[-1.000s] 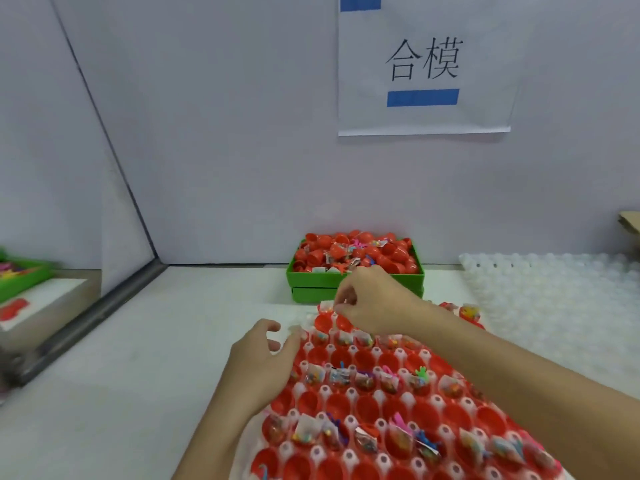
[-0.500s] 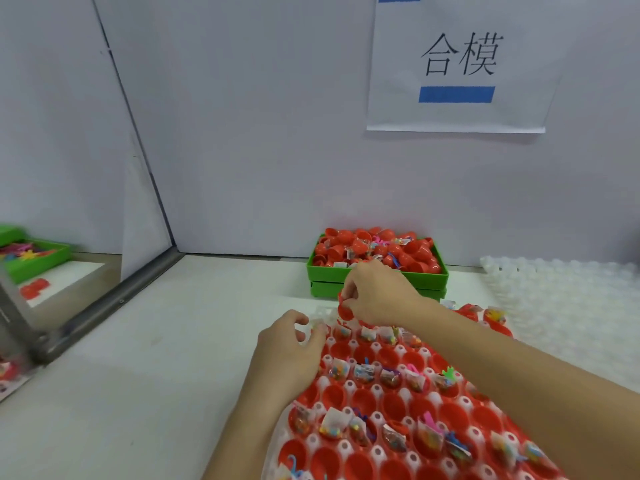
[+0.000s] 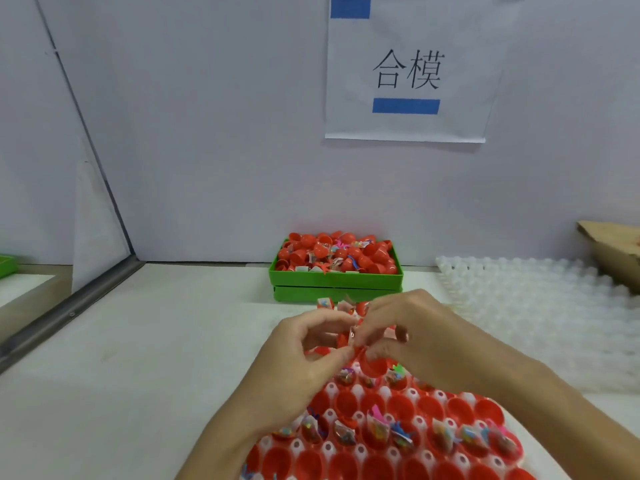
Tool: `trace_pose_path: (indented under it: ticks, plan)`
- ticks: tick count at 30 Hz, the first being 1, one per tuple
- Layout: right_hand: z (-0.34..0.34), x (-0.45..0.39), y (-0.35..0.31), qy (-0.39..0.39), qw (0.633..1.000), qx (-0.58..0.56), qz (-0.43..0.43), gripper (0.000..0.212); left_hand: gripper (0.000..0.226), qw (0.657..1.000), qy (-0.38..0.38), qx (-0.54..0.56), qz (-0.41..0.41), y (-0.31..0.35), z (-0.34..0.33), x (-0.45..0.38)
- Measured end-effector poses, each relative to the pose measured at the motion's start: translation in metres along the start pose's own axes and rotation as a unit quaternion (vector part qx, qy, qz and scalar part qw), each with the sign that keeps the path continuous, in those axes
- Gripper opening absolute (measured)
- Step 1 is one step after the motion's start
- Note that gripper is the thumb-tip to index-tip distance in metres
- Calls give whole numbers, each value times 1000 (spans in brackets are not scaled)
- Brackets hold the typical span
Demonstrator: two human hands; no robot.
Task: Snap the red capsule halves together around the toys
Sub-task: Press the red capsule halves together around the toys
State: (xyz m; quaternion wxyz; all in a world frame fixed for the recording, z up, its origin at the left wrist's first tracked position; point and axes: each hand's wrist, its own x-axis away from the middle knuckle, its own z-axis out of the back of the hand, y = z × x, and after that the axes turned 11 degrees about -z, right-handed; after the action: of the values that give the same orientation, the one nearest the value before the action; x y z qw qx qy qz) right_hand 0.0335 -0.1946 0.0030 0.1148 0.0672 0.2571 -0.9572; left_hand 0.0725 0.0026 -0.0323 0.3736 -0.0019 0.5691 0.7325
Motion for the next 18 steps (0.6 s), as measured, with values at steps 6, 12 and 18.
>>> trace_pose_path:
  ticks: [6, 12, 18]
  plan:
    - [-6, 37, 18, 129, 961, -219, -105, 27, 38, 999, 26, -23, -7, 5, -19, 2]
    - [-21, 68, 25, 87, 929, -323, -159, 33, 37, 999, 29, -32, -30, 8, -37, 5]
    - [-21, 75, 30, 138, 919, -334, -160, 53, 38, 998, 24, -42, -43, 12, -51, 8]
